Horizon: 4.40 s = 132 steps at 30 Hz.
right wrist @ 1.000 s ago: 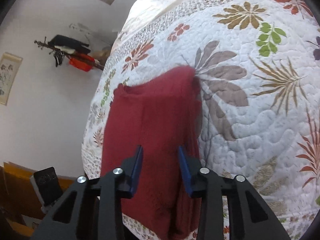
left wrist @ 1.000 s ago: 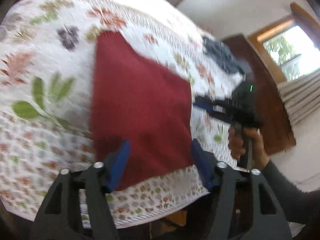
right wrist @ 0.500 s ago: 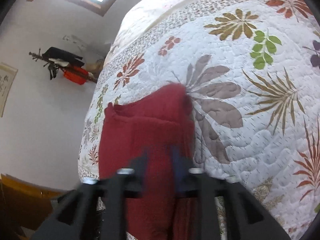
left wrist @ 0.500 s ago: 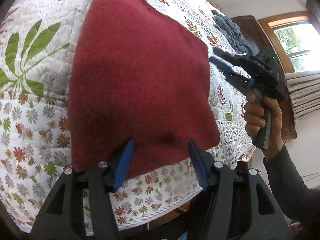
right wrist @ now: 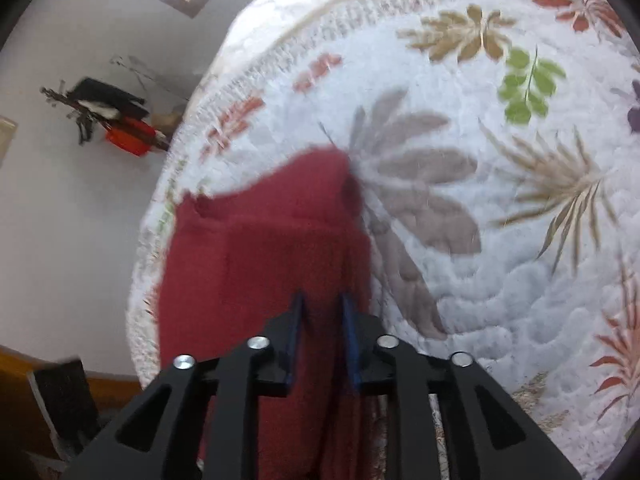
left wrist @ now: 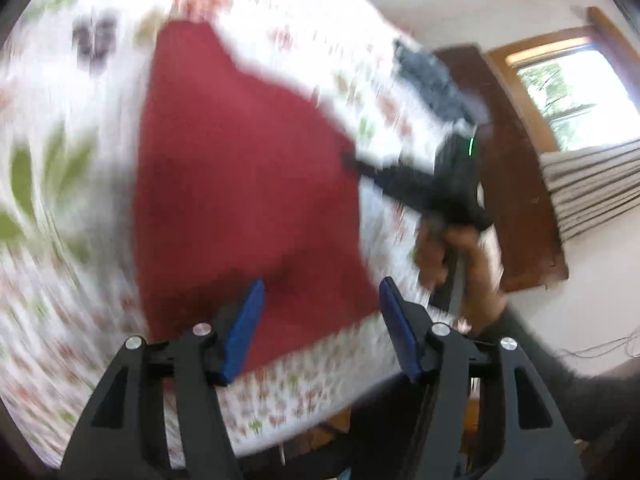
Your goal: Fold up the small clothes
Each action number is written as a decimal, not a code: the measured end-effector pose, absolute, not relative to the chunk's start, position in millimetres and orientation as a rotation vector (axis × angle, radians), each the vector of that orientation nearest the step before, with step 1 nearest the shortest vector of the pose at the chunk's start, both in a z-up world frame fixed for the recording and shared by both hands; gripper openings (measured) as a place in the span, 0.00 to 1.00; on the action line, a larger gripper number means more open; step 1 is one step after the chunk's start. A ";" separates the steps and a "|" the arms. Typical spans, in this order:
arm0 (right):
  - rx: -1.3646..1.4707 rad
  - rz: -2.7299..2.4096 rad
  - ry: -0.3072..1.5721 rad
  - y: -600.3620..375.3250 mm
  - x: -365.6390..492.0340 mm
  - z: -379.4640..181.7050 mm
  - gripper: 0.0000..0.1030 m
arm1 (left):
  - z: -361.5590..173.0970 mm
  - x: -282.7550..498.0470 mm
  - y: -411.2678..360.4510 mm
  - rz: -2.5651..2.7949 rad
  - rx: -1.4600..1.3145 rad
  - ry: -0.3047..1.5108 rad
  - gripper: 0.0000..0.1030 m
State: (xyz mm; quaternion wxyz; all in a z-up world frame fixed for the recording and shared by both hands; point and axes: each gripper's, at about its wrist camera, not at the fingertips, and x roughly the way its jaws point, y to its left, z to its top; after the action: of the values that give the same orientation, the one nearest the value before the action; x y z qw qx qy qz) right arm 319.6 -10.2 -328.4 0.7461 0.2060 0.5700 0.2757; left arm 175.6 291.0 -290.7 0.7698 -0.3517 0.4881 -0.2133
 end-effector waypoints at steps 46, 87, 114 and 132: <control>0.031 0.630 1.334 7.2 192.9 -308.3 0.16 | -348.8 111.7 296.5 -0.291 -0.725 1.253 0.64; -0.157 0.226 0.888 8.4 -47.1 -0.6 0.96 | -8.7 -115.8 227.2 0.053 -0.160 0.963 0.97; -0.191 0.222 0.884 17.6 -40.8 -3.6 0.96 | -13.1 -103.3 224.8 0.045 -0.169 0.972 0.97; -0.158 0.246 0.881 20.5 -44.4 -4.3 0.96 | -15.4 -104.3 230.8 0.055 -0.184 0.963 0.97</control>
State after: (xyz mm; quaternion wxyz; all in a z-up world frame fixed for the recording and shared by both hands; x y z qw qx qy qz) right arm -44.4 20.5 -4.3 0.8942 -0.0762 0.4249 0.1185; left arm -104.3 230.8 -15.4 0.8820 -0.0884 0.4622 0.0262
